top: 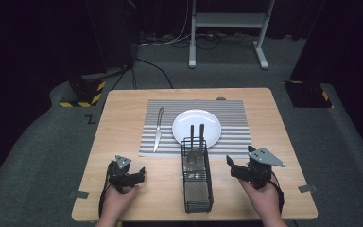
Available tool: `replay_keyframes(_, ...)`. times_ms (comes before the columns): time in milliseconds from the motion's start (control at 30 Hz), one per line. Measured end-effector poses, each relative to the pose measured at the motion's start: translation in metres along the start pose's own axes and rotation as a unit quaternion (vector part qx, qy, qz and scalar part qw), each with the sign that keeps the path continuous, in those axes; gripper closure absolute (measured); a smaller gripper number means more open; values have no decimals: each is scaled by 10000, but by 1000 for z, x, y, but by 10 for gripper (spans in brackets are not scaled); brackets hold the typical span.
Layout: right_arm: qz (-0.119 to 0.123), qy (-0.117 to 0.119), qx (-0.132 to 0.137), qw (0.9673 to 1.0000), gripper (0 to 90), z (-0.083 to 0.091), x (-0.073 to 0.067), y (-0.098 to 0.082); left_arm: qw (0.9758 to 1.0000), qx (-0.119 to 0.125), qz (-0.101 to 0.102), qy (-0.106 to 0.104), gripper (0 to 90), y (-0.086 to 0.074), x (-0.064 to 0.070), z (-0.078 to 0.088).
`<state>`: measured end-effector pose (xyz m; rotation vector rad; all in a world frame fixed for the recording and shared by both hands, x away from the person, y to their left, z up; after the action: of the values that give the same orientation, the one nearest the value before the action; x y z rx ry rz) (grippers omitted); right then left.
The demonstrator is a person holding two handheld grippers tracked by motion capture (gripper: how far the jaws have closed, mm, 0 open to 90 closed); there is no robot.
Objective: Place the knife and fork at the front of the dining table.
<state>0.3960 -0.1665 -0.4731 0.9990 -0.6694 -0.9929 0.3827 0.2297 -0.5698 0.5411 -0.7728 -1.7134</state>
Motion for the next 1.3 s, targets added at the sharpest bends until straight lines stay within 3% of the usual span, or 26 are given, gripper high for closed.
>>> replay_keyframes(100, -32, 52, 72, 10000, 118, -3, -6, 11, 10000, -12, 16, -22, 141, -1, 0, 1)
replay_keyframes(233, -213, 341, 327, 9987, 119, -6, -11, 31, 10000, 2, 24, -9, 139, -1, 0, 1)
replay_keyframes(400, 43, 496, 435, 9978, 129, -12, -26, 54, 9999, -48, -24, -104, 106, -1, 1, -1)
replay_keyframes(533, 13, 571, 580, 9967, 156, -20, -40, 66, 9999, -69, -73, -96, 79, -2, 2, 0)
replay_keyframes(700, 33, 626, 843, 9945, 273, -28, -60, 75, 9999, -73, -57, -101, 79, -4, 2, 2)
replay_keyframes(867, 176, 720, 880, 9934, 416, -39, -74, 74, 9999, -80, -66, -130, 77, -4, 2, 2)
replay_keyframes(1100, 150, 826, 858, 9928, 615, -47, -78, 74, 9998, -93, -80, -148, 69, -3, 2, 1)
replay_keyframes(1300, 39, 770, 843, 9935, 694, -50, -78, 76, 9998, -92, -81, -151, 69, -3, 2, 1)
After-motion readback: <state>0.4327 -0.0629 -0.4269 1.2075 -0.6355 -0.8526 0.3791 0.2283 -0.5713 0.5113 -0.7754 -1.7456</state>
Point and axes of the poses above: each handheld gripper's, and its own axes: z roughly backward along the jaws, y roughly out of its top, x roughly to its right, the point moved 6 cm from there along -z, roughly forward along the jaws, and after that the axes turned 3 degrees about -y, right-handed, at the moved point
